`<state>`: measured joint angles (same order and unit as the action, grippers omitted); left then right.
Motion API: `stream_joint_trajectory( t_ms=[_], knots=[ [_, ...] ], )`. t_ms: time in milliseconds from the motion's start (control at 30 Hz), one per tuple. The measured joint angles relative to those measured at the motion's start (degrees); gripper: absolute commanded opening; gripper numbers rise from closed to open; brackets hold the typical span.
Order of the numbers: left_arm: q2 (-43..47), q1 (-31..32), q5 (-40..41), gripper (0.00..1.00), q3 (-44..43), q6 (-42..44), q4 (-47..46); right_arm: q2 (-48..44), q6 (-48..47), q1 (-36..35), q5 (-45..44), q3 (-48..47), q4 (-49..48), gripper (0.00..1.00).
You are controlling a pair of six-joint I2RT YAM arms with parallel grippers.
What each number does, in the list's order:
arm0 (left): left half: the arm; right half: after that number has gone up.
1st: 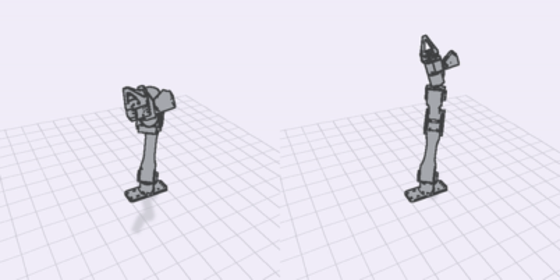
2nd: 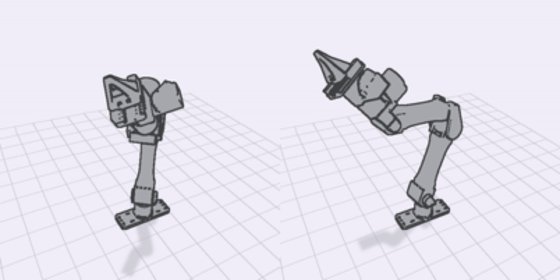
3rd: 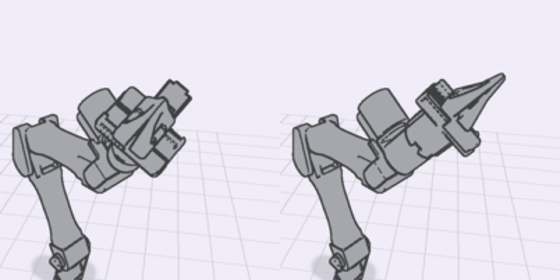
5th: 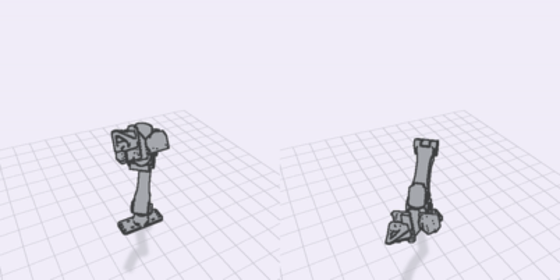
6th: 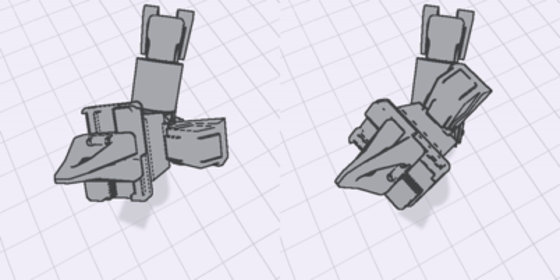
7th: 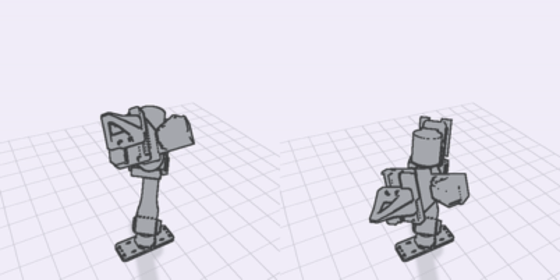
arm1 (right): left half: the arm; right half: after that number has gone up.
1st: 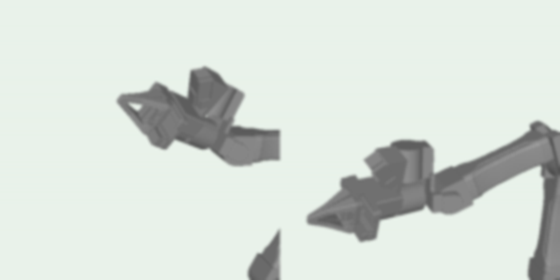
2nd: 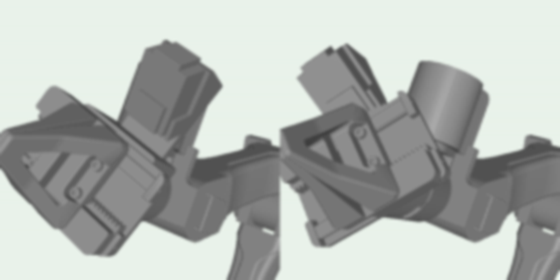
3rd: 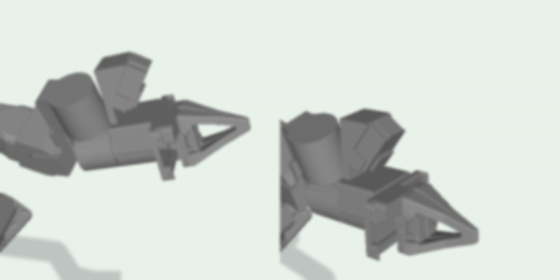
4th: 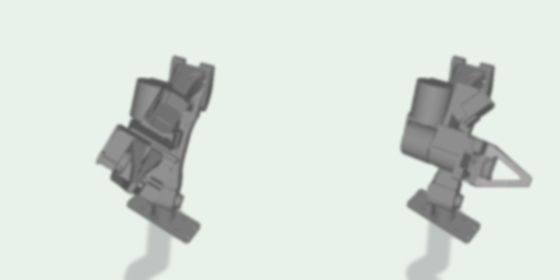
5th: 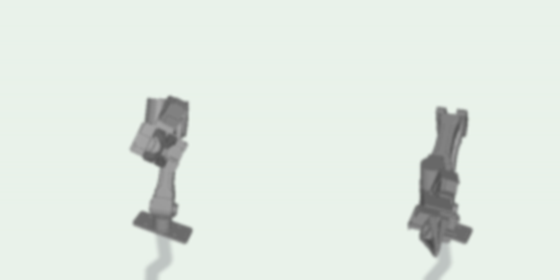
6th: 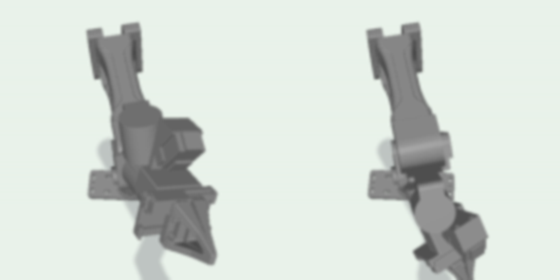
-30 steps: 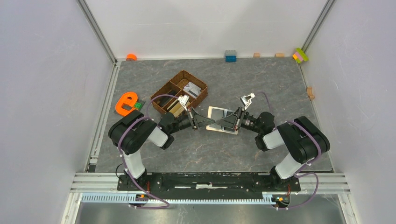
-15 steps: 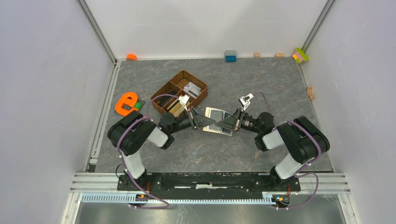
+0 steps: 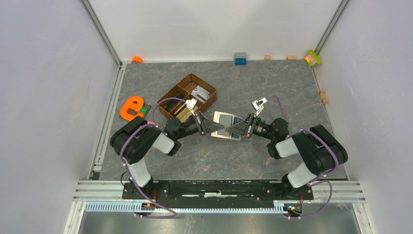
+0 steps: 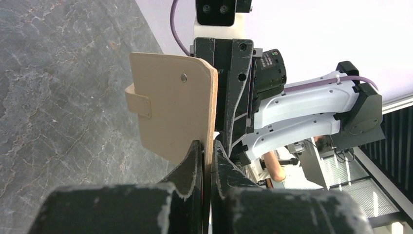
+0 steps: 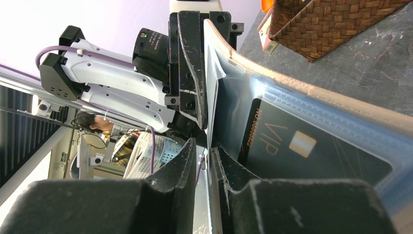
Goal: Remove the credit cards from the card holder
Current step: Remove the credit card from the card holder.
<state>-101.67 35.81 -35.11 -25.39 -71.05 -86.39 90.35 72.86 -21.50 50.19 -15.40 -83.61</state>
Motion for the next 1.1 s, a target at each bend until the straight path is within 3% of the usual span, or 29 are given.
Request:
stream_joint_trajectory(
  t_ms=[300,567,667,967,1100],
  knots=[
    [0.00,-0.79,-0.72,0.07,0.11,-0.02,0.15,-0.02,1.44,1.05,-0.02,0.76,-0.11,0.07],
    [0.00,-0.90,-1.07,0.31,0.11,-0.02,0.15,-0.02,1.55,1.25,0.02,0.98,-0.13,0.01],
    [0.07,-1.40,-1.05,0.34,0.31,-0.02,0.20,-0.02,1.66,1.66,0.20,1.05,-0.17,0.00],
    [1.14,-2.01,-1.05,0.03,1.16,0.00,0.39,-0.02,1.64,2.08,0.20,1.27,-0.22,0.00],
    [1.14,-2.10,-1.05,0.02,1.16,-0.04,0.39,-0.02,1.64,2.14,0.22,1.29,-0.22,0.01]
  ],
)
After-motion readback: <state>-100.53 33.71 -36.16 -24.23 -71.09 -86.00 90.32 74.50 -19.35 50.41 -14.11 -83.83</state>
